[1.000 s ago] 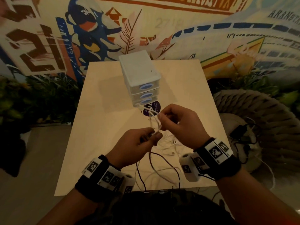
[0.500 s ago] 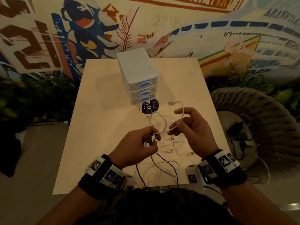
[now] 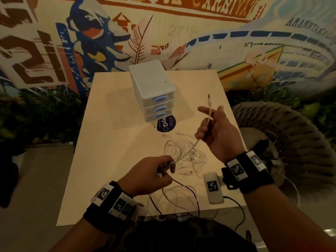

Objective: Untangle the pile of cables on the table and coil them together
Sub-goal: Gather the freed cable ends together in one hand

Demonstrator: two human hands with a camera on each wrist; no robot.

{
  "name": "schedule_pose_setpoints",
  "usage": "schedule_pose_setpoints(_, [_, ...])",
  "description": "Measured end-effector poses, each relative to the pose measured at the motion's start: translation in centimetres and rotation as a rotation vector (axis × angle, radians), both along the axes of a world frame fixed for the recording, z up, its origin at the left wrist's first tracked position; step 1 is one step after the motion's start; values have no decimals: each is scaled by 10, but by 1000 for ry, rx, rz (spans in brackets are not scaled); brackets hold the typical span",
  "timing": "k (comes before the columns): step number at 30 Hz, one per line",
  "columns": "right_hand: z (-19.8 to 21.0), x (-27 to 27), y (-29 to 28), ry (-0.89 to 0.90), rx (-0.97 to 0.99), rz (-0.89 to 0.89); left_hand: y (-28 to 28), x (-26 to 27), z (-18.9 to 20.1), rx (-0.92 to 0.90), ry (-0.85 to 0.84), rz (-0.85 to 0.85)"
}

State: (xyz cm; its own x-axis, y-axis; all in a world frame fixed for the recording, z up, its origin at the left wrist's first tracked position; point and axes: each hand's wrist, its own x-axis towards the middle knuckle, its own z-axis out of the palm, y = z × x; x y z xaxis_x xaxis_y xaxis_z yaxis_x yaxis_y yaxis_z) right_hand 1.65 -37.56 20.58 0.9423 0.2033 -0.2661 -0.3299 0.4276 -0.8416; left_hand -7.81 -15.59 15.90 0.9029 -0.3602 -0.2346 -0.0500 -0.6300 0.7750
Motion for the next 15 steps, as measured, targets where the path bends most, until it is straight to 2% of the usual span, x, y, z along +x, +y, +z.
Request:
schedule_pose_setpoints(5, [-11, 16, 1, 27, 104, -132, 9, 0, -8, -18, 14, 44])
schedule_pose_setpoints(8, [-16, 11, 7, -53, -32, -104, 18, 2, -7, -87, 9, 107])
schedule_pose_setpoints(10, [-19, 3, 12, -131, -172, -72, 25, 4, -1, -165, 24, 76])
schedule_pose_setpoints(12, [-19, -2, 11, -154, -229, -71, 34, 6, 7, -208, 35, 19])
schedule_pose_setpoints(15, [-11, 1, 5, -62, -84, -116, 43, 9, 15, -264, -2, 12])
